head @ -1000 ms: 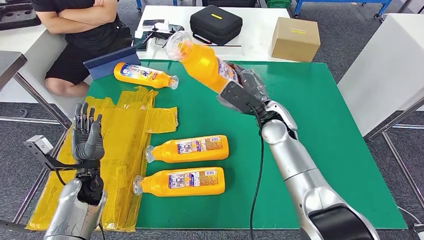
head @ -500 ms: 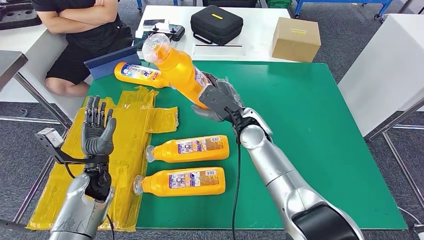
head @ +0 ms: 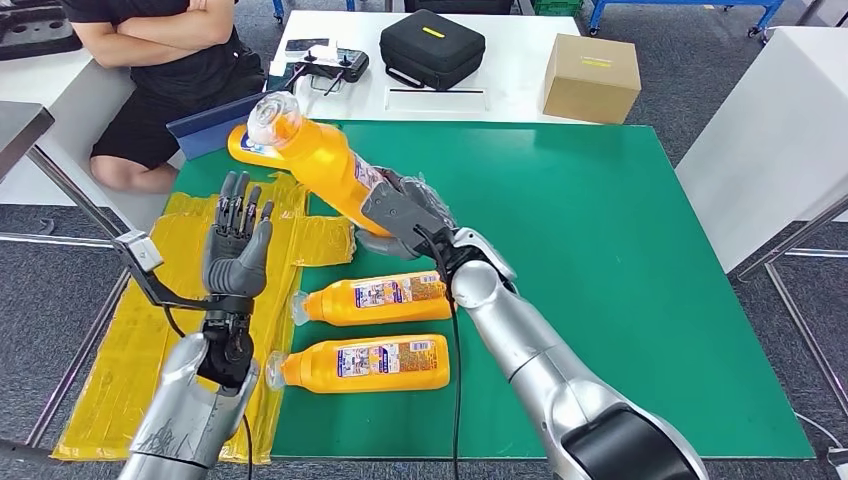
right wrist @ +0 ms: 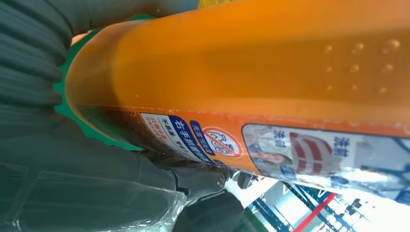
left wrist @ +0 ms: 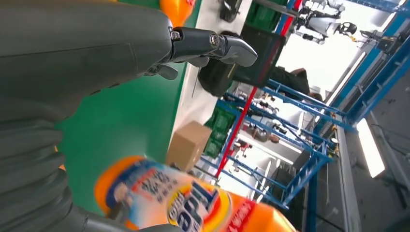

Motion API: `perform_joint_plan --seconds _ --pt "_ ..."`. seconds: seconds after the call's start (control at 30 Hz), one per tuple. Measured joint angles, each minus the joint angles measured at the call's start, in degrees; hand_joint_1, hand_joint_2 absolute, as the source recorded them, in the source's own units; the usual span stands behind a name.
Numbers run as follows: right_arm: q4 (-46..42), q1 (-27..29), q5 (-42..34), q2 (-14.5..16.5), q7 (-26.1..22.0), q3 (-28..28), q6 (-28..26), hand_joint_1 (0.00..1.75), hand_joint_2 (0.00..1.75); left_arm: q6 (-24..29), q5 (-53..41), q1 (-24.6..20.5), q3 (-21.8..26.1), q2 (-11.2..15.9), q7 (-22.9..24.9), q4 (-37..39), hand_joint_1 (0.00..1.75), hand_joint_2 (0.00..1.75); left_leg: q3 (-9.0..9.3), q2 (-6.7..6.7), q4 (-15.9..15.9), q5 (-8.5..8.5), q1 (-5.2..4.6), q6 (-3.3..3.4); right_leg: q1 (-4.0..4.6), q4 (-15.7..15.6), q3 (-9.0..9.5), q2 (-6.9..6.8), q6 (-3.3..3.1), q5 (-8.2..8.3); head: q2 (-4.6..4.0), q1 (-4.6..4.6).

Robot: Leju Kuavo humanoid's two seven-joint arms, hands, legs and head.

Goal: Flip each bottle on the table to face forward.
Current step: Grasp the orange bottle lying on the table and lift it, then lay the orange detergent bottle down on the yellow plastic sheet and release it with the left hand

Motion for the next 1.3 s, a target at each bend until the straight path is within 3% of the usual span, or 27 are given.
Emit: perform_joint_plan --seconds 0.4,1.3 --pt "3.4 -0.7 1.2 3.4 3.7 2.8 -0.3 1.75 1.75 0.3 2.2 -0.3 -5.0 -3.3 4.7 -3.1 0.00 1.75 0.00 0.00 0.0 0.00 0.00 0.00 0.00 0.0 0.00 0.00 0.00 0.00 0.00 0.00" --pt "5.2 -1.6 2.2 3.9 4.8 2.9 -0.5 1.75 1.75 2.3 1.6 -1.8 -8.2 -4.8 3.9 -1.7 0.00 1.75 0.01 0.01 0.0 0.00 0.00 0.00 0.00 0.0 -0.02 0.01 0.00 0.00 0.00 -0.01"
